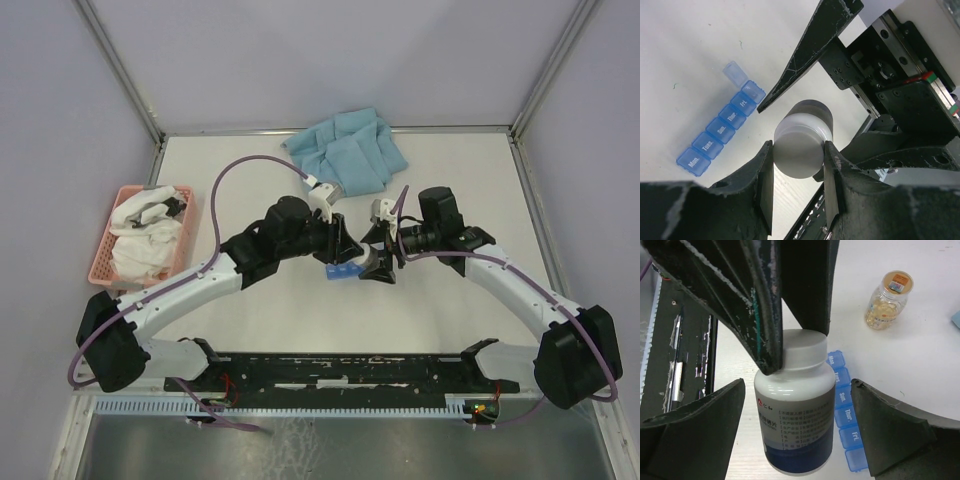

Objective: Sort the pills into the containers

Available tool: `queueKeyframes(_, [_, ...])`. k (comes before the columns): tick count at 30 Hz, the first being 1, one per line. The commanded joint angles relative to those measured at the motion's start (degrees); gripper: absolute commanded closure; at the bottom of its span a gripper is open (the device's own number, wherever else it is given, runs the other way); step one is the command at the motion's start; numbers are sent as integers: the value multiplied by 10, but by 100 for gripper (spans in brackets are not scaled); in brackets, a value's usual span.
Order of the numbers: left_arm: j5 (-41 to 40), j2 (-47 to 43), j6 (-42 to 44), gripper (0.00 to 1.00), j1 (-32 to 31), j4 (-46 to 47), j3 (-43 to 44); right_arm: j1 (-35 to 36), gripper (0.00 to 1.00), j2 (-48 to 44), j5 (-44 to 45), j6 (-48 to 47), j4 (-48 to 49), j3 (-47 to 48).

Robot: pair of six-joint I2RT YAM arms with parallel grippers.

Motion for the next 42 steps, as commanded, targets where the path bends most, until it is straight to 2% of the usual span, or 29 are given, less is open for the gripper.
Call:
queueKeyframes(1, [0, -29, -23, 97, -5, 41, -2, 1, 7, -16, -9, 32, 62, -4])
queueKeyframes(9, [5, -42, -29, 97, -7, 44, -3, 2, 15, -6, -34, 9, 35, 7])
queueKeyframes(19, [24, -39, -40, 97, -9, 63, -11, 3, 18, -7, -36, 8, 34, 6])
queueKeyframes(25, [23, -40, -41, 97, -9, 63, -12, 6, 32, -5, -37, 8, 31, 11])
queueKeyframes(28, [22, -44, -42, 97, -9, 64, -16, 6, 51, -6, -44, 4, 22, 16])
queueKeyframes(29, [20, -46, -42, 91, -10, 65, -19, 6, 59, -6, -46, 2, 17, 19])
queueKeyframes(31, [13, -55, -43, 71, -9, 65, -24, 6, 75, -6, -48, -1, 7, 26])
queueKeyframes(35, [3, -98, -41, 45, -9, 82, -52, 7, 93, -1, -55, -31, -55, 57])
queueKeyframes(37, [3, -132, -22, 37, -9, 105, -78, 6, 99, 11, -70, -88, -135, 87])
queueKeyframes(40, [20, -197, 26, 28, -9, 159, -140, 6, 99, 28, -91, -134, -219, 118])
queueKeyframes(42, [45, -238, 67, 26, -9, 210, -202, 6, 99, 36, -103, -166, -255, 131])
